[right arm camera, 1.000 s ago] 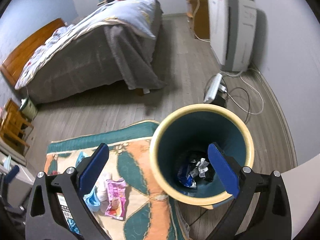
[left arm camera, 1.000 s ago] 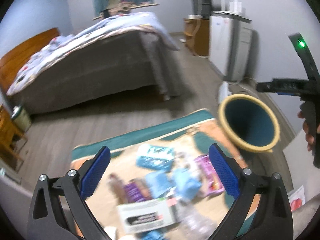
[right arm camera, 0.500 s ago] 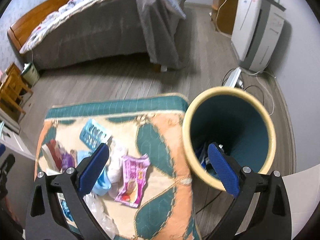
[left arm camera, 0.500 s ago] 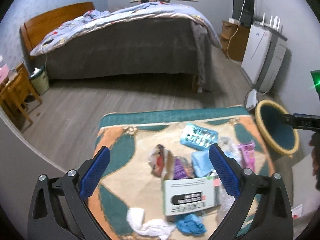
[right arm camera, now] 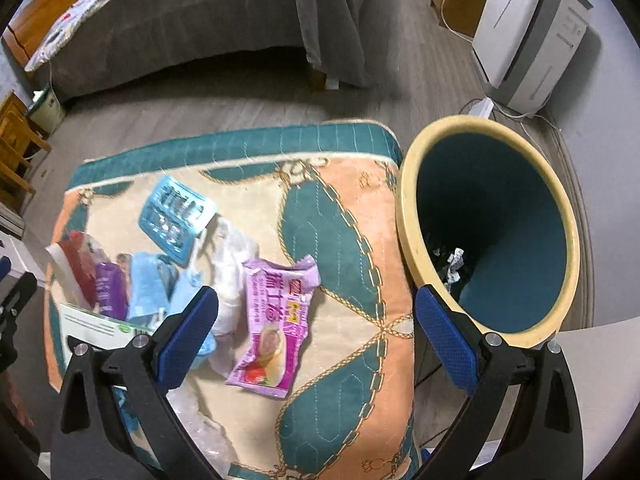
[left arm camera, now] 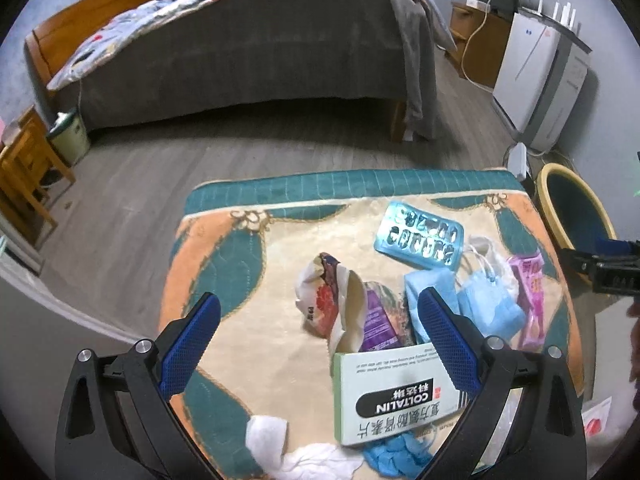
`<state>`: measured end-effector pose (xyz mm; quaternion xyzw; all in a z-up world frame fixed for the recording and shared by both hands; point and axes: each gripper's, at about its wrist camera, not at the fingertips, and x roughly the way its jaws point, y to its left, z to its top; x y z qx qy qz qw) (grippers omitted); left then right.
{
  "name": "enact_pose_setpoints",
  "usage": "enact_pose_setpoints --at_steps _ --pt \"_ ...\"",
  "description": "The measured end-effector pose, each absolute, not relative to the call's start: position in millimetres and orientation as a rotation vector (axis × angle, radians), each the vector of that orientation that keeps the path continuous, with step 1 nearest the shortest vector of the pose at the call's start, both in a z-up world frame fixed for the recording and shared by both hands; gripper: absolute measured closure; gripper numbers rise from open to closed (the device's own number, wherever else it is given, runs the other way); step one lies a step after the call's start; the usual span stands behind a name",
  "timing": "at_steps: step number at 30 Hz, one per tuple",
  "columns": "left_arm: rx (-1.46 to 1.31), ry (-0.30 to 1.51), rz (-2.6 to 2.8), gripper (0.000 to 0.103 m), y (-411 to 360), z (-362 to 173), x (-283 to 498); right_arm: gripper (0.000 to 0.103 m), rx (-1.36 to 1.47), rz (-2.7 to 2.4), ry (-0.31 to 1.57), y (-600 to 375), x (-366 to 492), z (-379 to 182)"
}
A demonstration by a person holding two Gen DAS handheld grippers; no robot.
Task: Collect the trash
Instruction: 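Move both tools back over the cushion toward the remaining trash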
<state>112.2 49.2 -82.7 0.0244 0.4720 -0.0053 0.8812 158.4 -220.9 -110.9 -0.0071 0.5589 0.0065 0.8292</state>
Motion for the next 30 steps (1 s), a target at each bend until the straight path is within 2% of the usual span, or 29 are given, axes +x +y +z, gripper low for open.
enact_pose_setpoints --at_steps 12,16,18,19,21,23,25,30 --pt "0.026 1.036 -0.013 0.005 50.5 -104.7 130.7 0.006 -0.083 -0.049 1.129 -218.9 161.1 -124.8" --pt "0.026 1.073 -0.020 0.008 49.8 -114.2 136.7 0.006 -0.093 -0.045 1.142 -215.8 163.3 -133.8" --pt "0.016 1.087 -0.030 0.015 49.4 -117.3 139.0 0.006 -0.090 -0.038 1.152 -215.7 163.7 -138.0" --pt "0.016 1.095 -0.032 0.023 49.0 -118.7 140.0 0.007 -0.091 -0.037 1.158 -215.3 164.5 -141.2" --pt "0.007 1.121 -0.038 0.026 49.2 -123.5 141.8 0.011 -0.087 -0.033 1.179 -214.5 164.8 -148.2" --pt "0.003 1.139 -0.043 0.039 49.6 -127.8 142.6 0.021 -0.055 -0.014 1.214 -214.0 165.2 -155.8" --pt "0.002 1.164 -0.049 0.050 50.9 -132.8 143.4 0.025 -0.019 0.014 1.250 -213.1 165.9 -162.2" --pt "-0.009 1.195 -0.035 0.071 59.8 -139.6 144.4 0.046 0.001 0.078 1.304 -205.8 167.5 -173.9"
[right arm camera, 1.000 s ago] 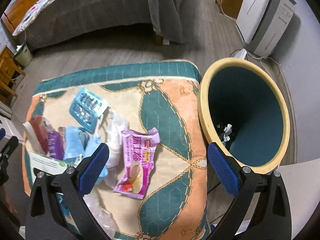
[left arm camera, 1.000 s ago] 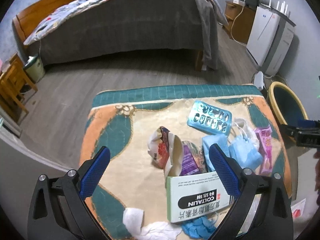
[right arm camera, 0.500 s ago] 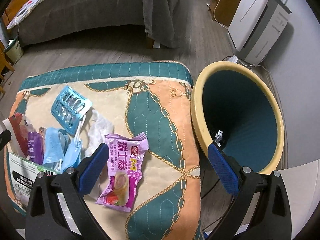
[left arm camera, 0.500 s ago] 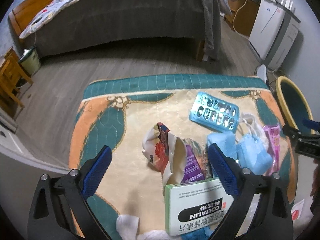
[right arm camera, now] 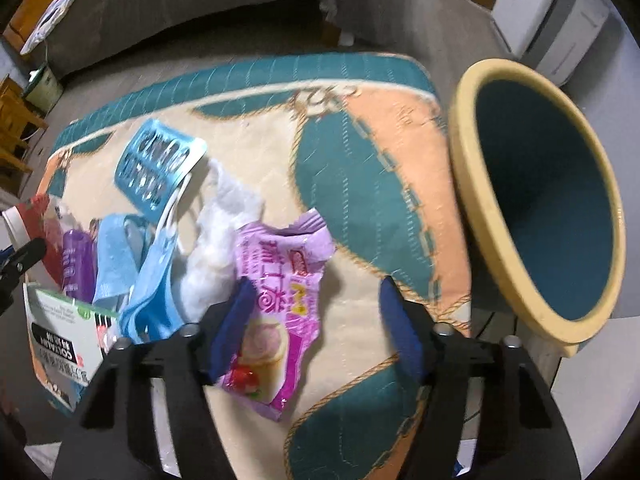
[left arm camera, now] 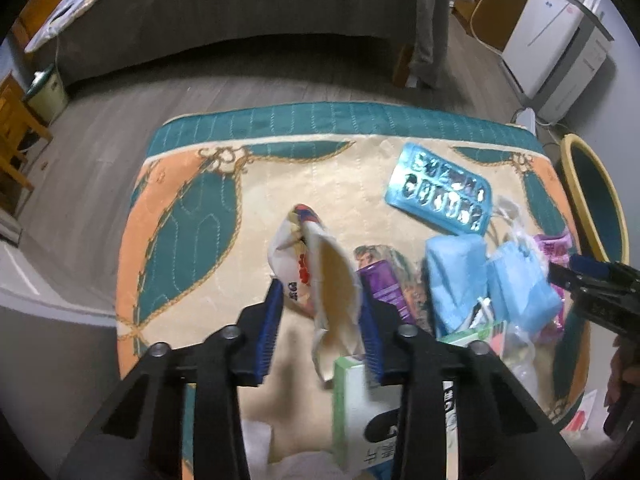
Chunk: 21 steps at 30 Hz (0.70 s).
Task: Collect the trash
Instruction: 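Move both tools back over the cushion toward the remaining trash, then grasp the white-red wrapper with left tool while right tool grasps pink wrapper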
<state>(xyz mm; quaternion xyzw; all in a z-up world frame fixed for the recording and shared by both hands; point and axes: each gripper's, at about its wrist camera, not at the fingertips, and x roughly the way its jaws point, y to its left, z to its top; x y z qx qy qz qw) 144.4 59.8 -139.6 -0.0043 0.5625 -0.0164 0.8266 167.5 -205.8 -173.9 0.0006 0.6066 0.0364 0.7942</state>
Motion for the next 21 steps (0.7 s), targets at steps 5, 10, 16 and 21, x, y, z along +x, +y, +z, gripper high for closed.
enact_pose_setpoints --at_steps 5,10,16,21 --pt "-0.006 1.193 -0.029 0.090 63.7 -137.2 143.9 0.088 0.003 0.098 1.309 -197.7 169.1 -172.8" --pt "0.025 1.125 -0.008 0.091 64.3 -122.6 143.4 0.095 -0.018 0.100 1.285 -196.2 169.5 -167.3" --pt "0.042 1.060 0.008 0.092 62.9 -105.7 145.1 0.099 -0.039 0.078 1.221 -203.3 167.3 -146.3" --pt "0.010 1.009 -0.012 0.092 59.9 -89.4 145.8 0.101 -0.055 0.071 1.143 -204.4 170.1 -122.7"
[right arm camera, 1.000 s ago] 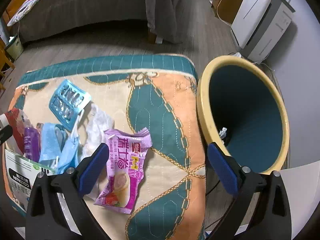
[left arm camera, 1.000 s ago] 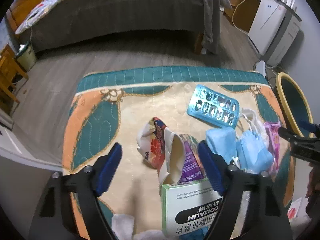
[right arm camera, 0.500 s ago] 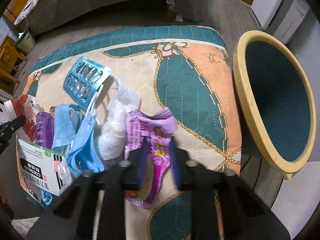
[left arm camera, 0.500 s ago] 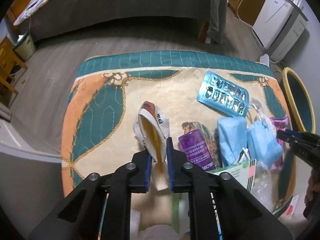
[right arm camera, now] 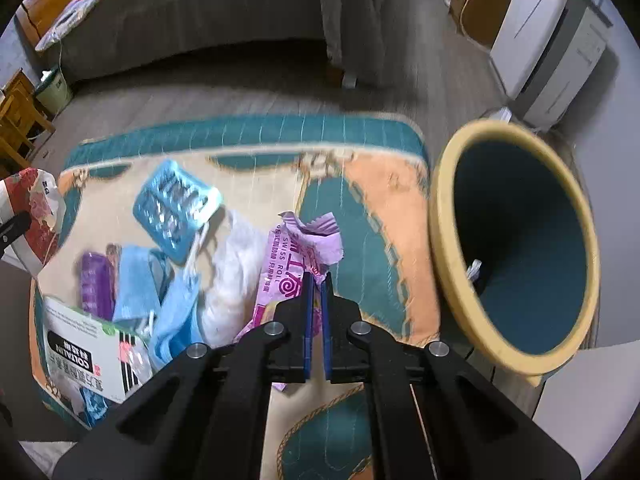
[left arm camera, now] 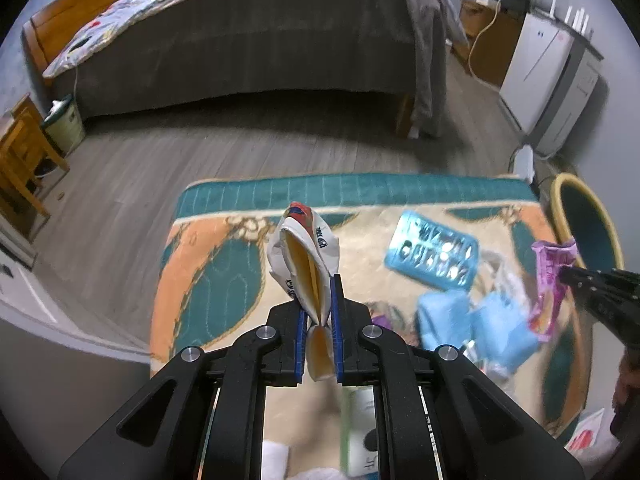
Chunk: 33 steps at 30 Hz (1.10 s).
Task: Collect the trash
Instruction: 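Grasp the white-red wrapper with left tool while right tool grasps pink wrapper, then drop the pink wrapper into the bin with right tool while left tool drops white wrapper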
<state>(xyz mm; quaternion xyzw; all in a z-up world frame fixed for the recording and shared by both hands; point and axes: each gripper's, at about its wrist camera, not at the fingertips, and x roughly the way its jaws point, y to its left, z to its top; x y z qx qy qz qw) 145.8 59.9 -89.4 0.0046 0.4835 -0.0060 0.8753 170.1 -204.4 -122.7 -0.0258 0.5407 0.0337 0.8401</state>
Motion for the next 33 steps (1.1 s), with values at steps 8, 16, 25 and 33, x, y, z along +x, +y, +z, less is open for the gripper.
enact_pose_setpoints --at_steps 8,16,25,33 --pt "-0.003 0.952 -0.041 0.092 51.8 -69.9 144.5 0.102 -0.060 0.075 1.050 -203.5 170.2 -95.4" --pt "0.021 0.886 -0.076 0.092 37.7 -50.4 141.5 0.102 -0.059 0.096 0.965 -202.1 167.6 -62.9" --pt "0.036 0.858 -0.114 0.092 24.4 -41.9 138.7 0.102 -0.040 0.096 0.870 -216.6 163.8 -22.1" --pt "0.062 0.829 -0.161 0.092 3.5 -34.5 136.2 0.102 0.020 0.052 0.793 -260.7 160.5 15.0"
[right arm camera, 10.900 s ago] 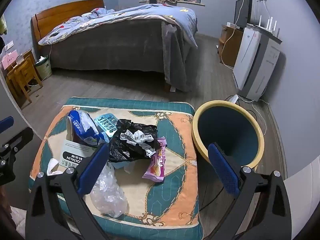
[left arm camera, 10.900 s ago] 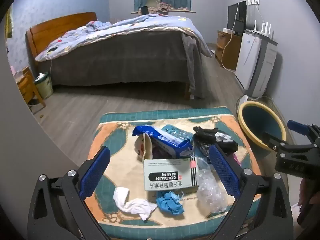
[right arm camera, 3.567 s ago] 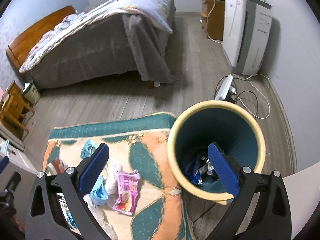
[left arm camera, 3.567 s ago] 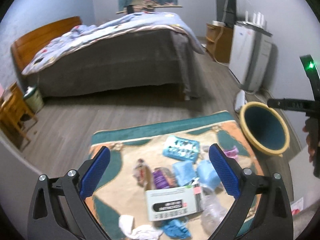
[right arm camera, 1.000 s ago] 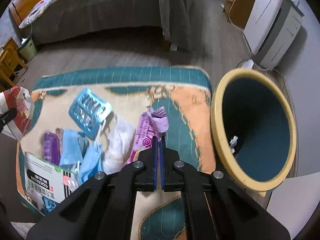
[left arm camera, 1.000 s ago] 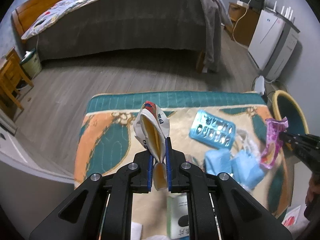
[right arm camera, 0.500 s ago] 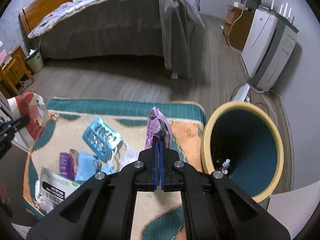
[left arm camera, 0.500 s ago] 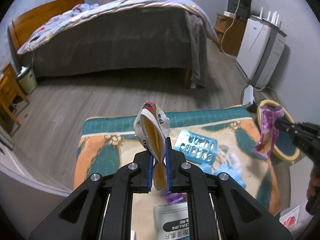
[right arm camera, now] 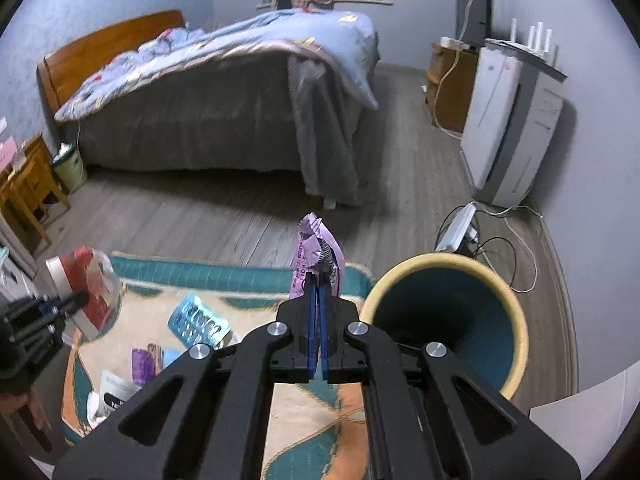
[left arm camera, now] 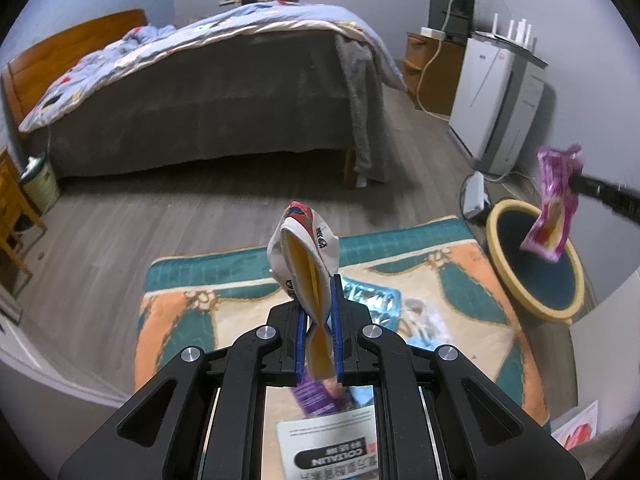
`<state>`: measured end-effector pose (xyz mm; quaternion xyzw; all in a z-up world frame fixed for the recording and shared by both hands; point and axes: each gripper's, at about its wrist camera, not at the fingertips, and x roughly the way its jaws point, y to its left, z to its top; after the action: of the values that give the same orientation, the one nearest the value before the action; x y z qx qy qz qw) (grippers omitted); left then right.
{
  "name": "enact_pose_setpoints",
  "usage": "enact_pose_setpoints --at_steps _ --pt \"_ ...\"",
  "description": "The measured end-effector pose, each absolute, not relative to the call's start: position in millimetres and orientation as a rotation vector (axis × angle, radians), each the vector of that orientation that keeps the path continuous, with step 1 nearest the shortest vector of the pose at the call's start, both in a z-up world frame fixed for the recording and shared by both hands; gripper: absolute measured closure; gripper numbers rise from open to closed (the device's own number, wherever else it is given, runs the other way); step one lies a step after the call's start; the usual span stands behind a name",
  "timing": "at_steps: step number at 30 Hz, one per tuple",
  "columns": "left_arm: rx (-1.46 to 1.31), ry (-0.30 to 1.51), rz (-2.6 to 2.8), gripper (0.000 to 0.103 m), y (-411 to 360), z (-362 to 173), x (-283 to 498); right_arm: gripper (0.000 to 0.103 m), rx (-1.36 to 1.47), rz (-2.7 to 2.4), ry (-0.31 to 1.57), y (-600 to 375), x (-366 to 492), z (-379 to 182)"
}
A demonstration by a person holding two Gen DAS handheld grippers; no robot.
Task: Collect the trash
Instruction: 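Drop the pink wrapper into the bin with right tool while left tool drops white wrapper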
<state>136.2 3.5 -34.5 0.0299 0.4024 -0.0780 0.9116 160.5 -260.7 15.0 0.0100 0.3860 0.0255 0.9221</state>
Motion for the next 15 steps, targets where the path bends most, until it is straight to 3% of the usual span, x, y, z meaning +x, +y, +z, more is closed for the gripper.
enact_pose_setpoints --at_steps 15 --pt "0.134 0.802 -0.322 0.092 -70.5 -32.6 123.1 0.102 0.056 -0.052 0.797 -372.7 163.5 33.6"
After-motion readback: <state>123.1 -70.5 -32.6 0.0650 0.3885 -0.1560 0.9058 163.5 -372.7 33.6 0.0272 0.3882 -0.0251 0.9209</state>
